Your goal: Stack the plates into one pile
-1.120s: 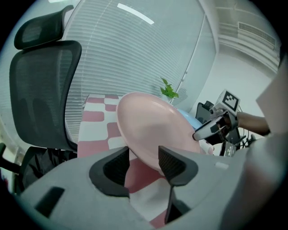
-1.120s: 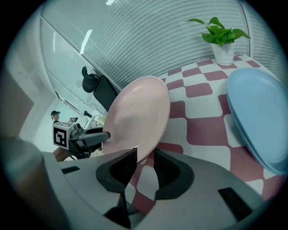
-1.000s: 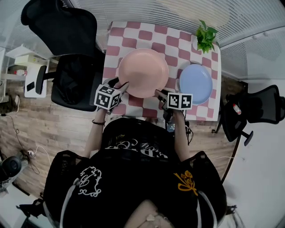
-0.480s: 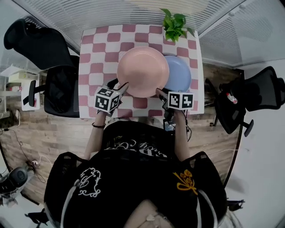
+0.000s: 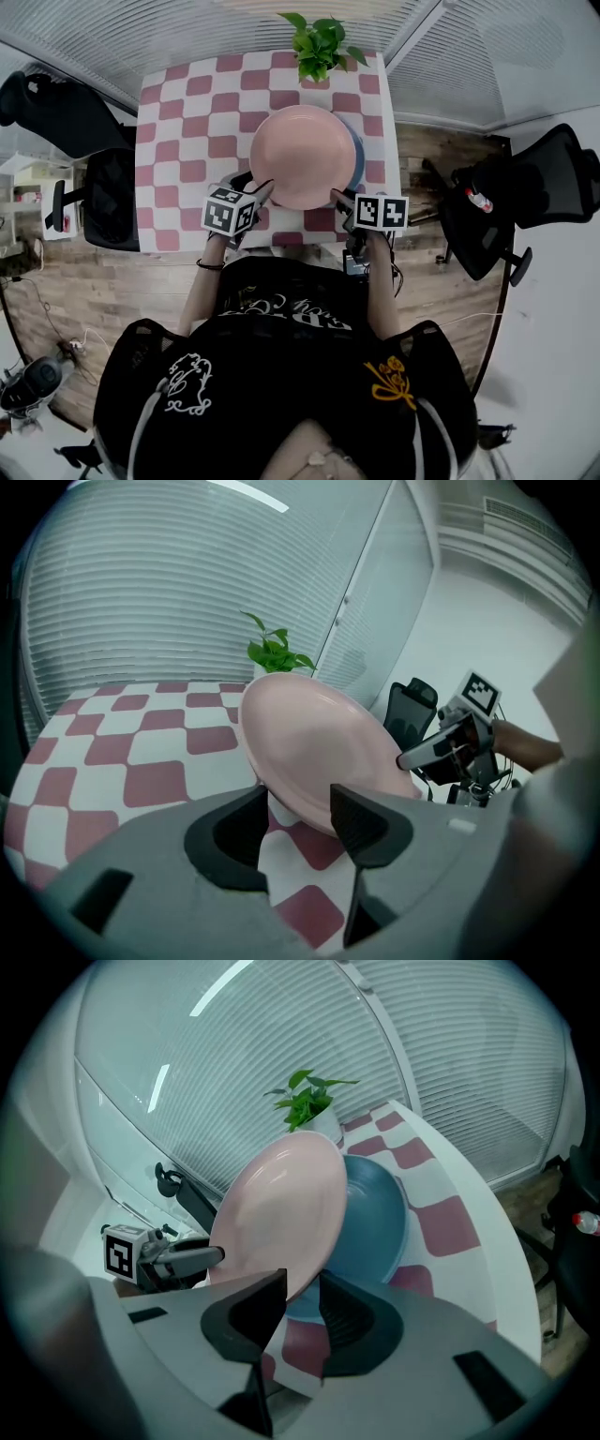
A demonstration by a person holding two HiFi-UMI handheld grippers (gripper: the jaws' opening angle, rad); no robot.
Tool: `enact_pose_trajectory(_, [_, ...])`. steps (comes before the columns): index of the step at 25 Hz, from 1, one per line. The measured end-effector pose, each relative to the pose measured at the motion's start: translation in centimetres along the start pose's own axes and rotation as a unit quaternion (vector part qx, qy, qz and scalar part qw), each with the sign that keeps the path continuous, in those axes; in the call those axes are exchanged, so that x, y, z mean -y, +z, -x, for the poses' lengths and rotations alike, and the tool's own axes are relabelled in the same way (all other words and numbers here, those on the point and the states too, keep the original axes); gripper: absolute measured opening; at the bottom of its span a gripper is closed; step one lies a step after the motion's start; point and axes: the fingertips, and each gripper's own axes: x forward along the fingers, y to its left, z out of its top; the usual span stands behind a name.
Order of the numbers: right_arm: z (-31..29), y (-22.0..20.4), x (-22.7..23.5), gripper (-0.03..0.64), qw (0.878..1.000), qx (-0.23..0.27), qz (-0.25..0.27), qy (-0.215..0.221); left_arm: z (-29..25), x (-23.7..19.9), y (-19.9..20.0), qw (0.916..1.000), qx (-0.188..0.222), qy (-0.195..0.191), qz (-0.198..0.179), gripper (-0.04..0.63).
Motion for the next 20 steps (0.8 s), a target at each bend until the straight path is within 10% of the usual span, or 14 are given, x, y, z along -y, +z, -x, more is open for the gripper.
enact_pose_trajectory(20, [0.9, -1.0, 4.5, 0.110, 0.999, -0.012, -0.038, 0.025, -3.2, 2.5, -1.4, 0.9982, -0.045, 0.028, 0.028, 0.232])
